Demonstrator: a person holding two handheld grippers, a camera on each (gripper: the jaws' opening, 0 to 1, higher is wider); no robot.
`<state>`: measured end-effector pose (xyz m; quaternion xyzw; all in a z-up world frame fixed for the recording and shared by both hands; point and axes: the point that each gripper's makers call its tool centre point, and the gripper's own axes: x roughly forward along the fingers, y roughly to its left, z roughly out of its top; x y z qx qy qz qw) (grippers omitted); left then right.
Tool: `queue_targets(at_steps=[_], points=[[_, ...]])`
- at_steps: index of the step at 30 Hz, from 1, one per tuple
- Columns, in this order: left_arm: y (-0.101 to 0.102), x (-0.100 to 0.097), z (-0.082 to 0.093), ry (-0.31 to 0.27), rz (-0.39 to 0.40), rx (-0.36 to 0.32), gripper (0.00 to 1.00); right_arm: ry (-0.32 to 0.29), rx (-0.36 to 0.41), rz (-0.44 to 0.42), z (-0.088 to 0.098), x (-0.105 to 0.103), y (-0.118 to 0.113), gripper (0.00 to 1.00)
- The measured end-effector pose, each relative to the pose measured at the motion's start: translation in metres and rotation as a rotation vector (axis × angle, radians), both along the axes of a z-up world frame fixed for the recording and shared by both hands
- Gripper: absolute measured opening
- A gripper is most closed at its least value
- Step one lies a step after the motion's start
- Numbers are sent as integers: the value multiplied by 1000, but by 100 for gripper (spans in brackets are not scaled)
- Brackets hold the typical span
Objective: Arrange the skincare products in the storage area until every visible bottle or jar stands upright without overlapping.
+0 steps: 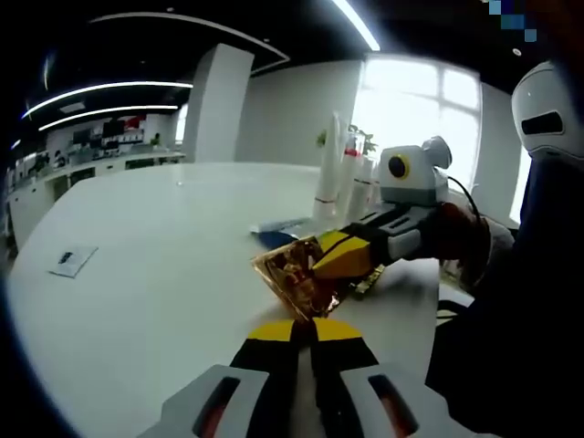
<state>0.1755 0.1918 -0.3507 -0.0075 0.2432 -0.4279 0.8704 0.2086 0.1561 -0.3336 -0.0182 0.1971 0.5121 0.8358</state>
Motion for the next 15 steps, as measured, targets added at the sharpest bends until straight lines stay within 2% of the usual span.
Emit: queue_targets(at_steps=[4, 6, 10, 15], points=[[1, -1, 1, -10, -4, 8, 5, -33, -54, 7, -5, 0, 0, 0], [0, -1, 1, -25, -19, 16, 7, -72, -114, 20, -10, 1, -1, 0], [-1, -2, 1, -42, -32, 35, 10, -143, -185, 28, -13, 0, 0, 1], [1, -4, 2, -46, -41, 21, 13, -187, -222, 32, -13, 0, 1, 1]])
